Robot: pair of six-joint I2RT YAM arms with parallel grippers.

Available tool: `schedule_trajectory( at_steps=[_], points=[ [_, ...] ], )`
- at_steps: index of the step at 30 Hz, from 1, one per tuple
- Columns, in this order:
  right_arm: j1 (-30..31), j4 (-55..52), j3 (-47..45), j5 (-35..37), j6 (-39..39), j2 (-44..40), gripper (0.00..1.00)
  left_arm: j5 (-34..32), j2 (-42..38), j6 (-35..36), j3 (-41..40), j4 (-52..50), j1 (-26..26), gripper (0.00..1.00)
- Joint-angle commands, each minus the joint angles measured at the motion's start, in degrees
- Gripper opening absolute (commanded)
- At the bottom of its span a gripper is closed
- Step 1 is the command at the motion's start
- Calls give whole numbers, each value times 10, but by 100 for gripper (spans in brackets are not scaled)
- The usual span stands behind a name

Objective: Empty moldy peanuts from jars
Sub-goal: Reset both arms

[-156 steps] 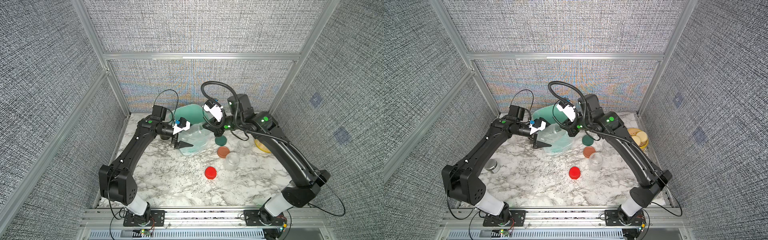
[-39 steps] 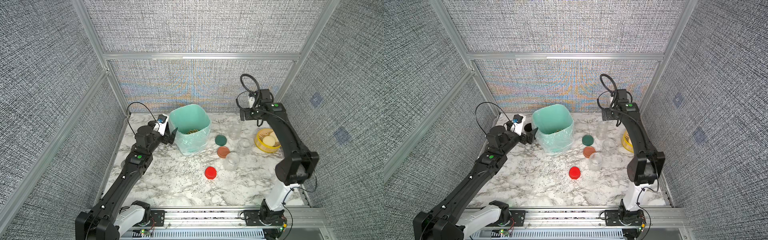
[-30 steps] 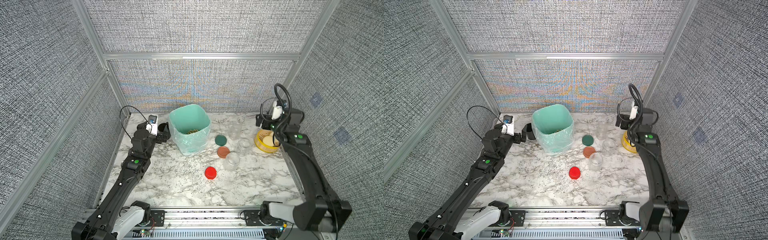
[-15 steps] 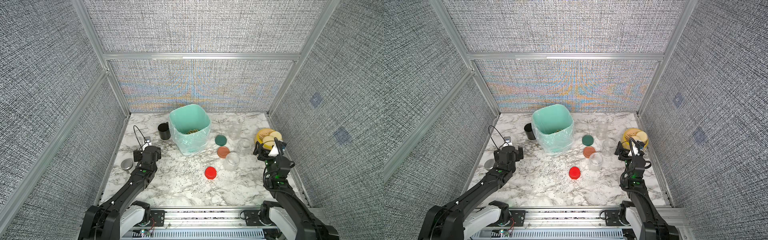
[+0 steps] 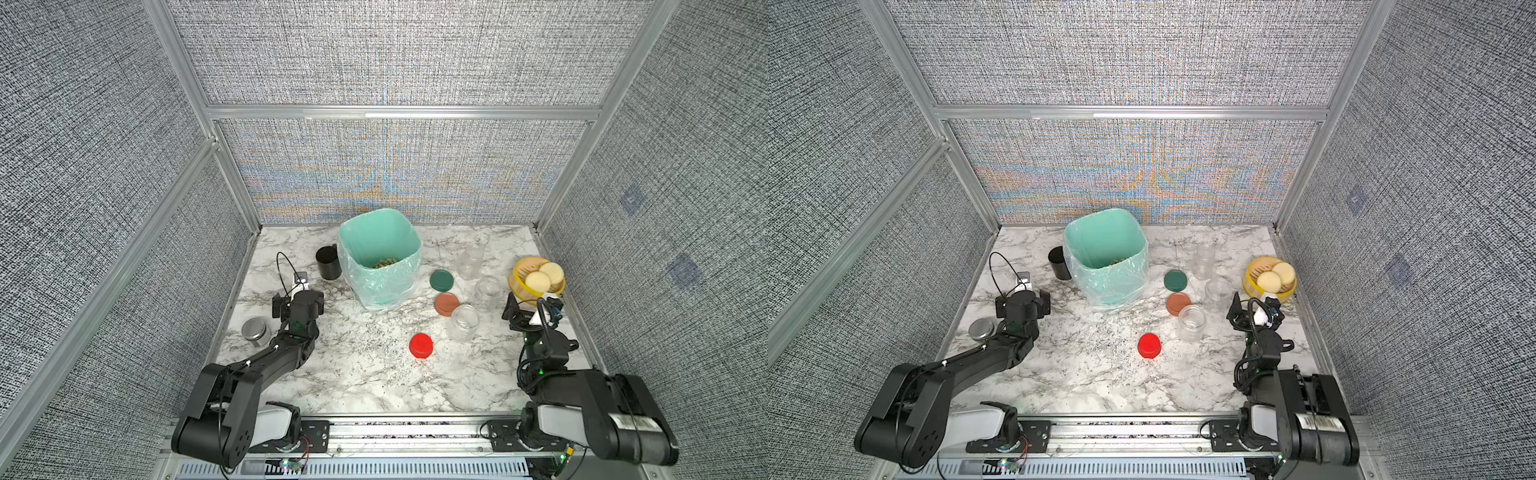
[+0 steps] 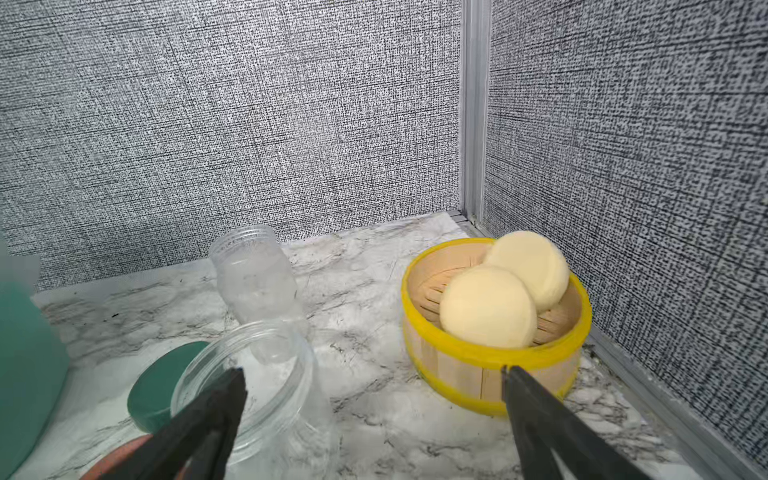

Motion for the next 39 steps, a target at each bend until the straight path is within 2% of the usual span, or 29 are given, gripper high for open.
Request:
schedule_trajectory(
  at_steps=[1, 4, 6, 9, 11, 17, 24, 29, 39],
  points=[
    [10, 89, 13, -6, -23, 29, 98, 51, 16, 8, 24, 0, 18, 100],
    [14, 91, 27, -17, -33, 43, 98, 93, 20, -16, 31, -3, 38, 100],
    [15, 60, 38, -23, -36, 36, 98, 137, 45, -34, -1, 75, 61, 100],
    [20, 18, 58, -29, -44, 32, 98, 131, 104, -32, -13, 159, 66, 100],
    [22, -5, 71, -35, -51, 34, 98, 139, 105, -34, 5, 124, 68, 100],
    [42, -54, 99, -15, -68, 36, 98, 144, 104, -36, 6, 121, 72, 100],
    [41, -59, 103, -43, -79, 36, 98, 144, 104, -36, 5, 121, 72, 100],
    [49, -73, 113, -19, -81, 41, 98, 144, 104, -36, 5, 121, 72, 100],
    [49, -73, 112, -17, -82, 40, 98, 144, 103, -36, 5, 121, 72, 100]
  ],
)
